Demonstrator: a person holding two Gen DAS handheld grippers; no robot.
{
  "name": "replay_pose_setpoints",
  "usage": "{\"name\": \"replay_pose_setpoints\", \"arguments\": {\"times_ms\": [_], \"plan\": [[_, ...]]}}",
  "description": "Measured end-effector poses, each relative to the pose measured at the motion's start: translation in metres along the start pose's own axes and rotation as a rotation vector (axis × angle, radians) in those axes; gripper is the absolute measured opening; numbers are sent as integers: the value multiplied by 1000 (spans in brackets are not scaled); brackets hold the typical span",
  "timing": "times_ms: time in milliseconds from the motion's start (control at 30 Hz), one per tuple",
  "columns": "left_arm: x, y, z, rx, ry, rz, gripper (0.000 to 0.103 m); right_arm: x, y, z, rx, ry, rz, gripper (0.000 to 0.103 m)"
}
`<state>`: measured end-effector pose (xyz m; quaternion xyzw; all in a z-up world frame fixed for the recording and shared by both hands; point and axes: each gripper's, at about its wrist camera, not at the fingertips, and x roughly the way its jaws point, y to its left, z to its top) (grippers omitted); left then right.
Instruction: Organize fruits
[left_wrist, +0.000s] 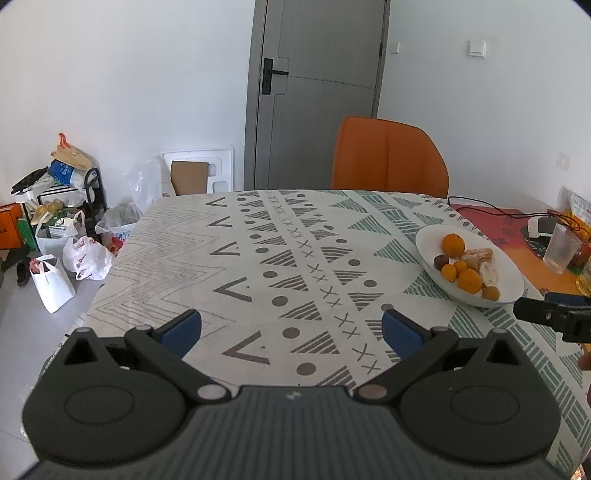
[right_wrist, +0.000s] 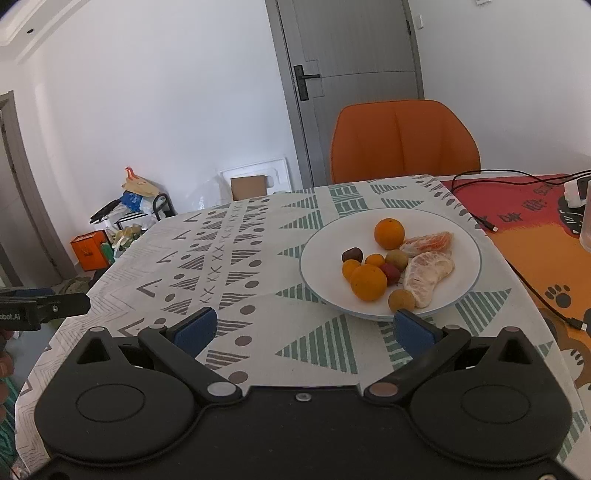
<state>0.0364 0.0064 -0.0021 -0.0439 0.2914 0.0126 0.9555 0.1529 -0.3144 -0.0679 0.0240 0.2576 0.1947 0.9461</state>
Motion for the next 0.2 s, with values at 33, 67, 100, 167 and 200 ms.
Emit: {"name": "replay_pose_setpoints", "arguments": {"times_ms": [33,67,100,167,200], "plan": [[-1,0,0,-2,0,0,103,0,0,0,-1,1,0,103],[-1,0,0,-2,-1,0,103,0,1,0,-2,3,2,103],[-2,0,0,-1,-3,0,103,0,1,0,-3,3,5,103],[-4,0,1,4,-7,1,103,0,2,0,-9,2,9,103],[-4,0,1,5,-7,0,103,0,2,0,-9,2,9,103]]}}
